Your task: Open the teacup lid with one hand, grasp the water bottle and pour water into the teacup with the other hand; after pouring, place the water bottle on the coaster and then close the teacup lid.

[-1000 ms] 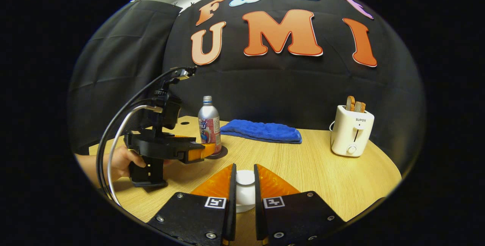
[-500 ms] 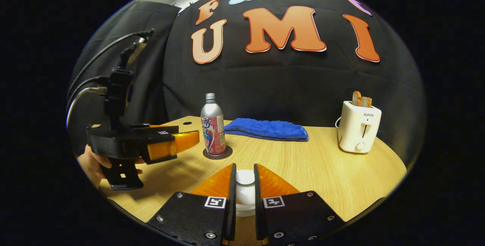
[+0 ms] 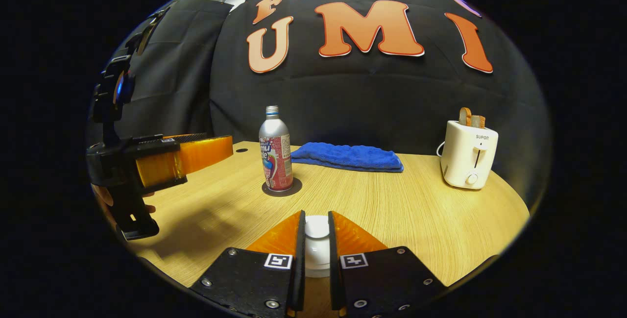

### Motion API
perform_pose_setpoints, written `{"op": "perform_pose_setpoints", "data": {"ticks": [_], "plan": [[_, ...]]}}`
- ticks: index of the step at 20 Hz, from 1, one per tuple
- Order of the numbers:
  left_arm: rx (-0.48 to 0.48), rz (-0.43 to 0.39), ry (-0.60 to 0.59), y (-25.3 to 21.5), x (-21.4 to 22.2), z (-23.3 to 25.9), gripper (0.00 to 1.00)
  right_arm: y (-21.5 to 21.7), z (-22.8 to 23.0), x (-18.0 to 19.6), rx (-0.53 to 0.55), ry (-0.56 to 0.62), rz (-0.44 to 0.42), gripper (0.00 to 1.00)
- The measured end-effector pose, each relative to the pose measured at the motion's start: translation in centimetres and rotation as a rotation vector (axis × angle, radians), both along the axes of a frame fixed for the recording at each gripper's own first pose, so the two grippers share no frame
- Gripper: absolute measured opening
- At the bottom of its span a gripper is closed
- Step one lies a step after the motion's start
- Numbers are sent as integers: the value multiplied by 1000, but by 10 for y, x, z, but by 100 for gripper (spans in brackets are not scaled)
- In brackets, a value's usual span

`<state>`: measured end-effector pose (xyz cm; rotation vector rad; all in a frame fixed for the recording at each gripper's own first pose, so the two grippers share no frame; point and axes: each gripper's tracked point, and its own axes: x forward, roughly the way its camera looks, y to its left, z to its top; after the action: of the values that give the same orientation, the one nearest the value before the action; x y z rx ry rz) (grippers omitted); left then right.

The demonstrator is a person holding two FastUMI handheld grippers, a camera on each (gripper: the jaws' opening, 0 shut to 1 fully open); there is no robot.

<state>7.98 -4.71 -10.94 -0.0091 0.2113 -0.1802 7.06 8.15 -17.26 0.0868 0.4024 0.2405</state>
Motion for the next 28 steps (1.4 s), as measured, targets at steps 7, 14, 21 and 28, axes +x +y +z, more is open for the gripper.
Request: {"op": "perform_pose_setpoints", "data": {"ticks": [7, 14, 21, 28], "plan": [[-19, 15, -11, 3, -9, 1, 99, -4, -1, 0, -13, -5, -11, 27], [-27, 53, -117, 12, -25, 36, 98, -15, 39, -5, -12, -92, -58, 51], [-26, 89, -230, 18, -50, 78, 98, -35, 113, -20, -4, -268, -112, 72], [-25, 124, -308, 28, -78, 105, 96, -55, 162, -44, -38, -405, -150, 81]]}}
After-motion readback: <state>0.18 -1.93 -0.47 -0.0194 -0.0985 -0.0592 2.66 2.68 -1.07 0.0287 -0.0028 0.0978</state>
